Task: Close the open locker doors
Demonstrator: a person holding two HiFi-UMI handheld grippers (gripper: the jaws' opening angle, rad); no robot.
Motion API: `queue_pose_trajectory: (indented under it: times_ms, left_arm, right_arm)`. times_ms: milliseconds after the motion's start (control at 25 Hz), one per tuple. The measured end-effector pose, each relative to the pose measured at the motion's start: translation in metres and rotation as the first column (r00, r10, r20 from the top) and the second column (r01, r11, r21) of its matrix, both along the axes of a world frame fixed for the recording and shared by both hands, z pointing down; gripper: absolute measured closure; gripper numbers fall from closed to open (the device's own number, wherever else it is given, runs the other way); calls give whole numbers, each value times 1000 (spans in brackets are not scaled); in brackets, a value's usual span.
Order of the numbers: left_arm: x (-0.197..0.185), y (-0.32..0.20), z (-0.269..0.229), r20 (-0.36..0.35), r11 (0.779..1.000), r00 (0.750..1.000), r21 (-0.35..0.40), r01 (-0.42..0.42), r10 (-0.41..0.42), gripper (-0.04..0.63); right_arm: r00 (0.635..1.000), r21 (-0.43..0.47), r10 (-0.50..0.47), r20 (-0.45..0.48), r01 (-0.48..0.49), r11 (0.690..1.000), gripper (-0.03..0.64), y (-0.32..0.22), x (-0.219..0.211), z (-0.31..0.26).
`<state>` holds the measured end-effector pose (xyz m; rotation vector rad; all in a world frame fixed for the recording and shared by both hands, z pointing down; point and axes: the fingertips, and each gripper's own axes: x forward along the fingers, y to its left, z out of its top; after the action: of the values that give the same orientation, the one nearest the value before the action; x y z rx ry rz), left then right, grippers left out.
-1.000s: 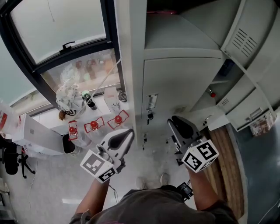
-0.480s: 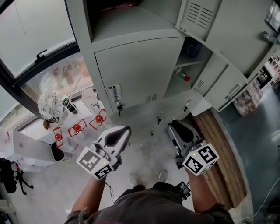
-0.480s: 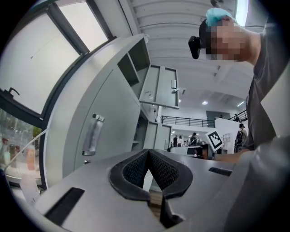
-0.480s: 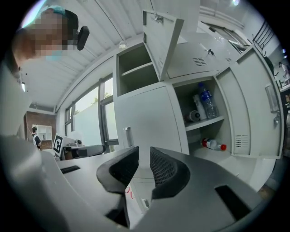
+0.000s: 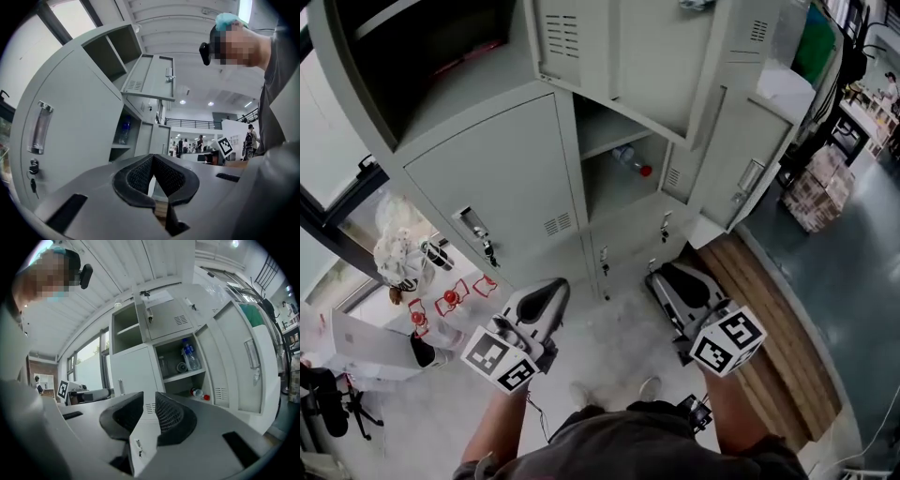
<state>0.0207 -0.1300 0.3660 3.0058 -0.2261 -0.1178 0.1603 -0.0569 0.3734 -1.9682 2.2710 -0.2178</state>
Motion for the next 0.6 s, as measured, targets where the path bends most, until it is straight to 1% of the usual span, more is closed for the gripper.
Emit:
queue_pose_trajectory:
  times_ms: [160,280,440,600]
  left_arm:
    - [48,23,-1,-3,1000,1000,-3,23,-23,586]
    - [82,42,0,3,1000,1000,-3,18,-18,586]
    - [120,64,2,12,1000,1000,0,-3,3,586]
    - [153,76,1,20,999,999,8,-48,48,586]
  right_arm:
    - [1000,4,-9,0,9,1000,548,28,52,-2]
    - [1000,8,-2,0,2,1000,548,48,89,-2]
    - [1000,15,14,1,-14,1000,548,71,126,-2]
    - [999,31,48,6,-48,998,548,85,154,-4]
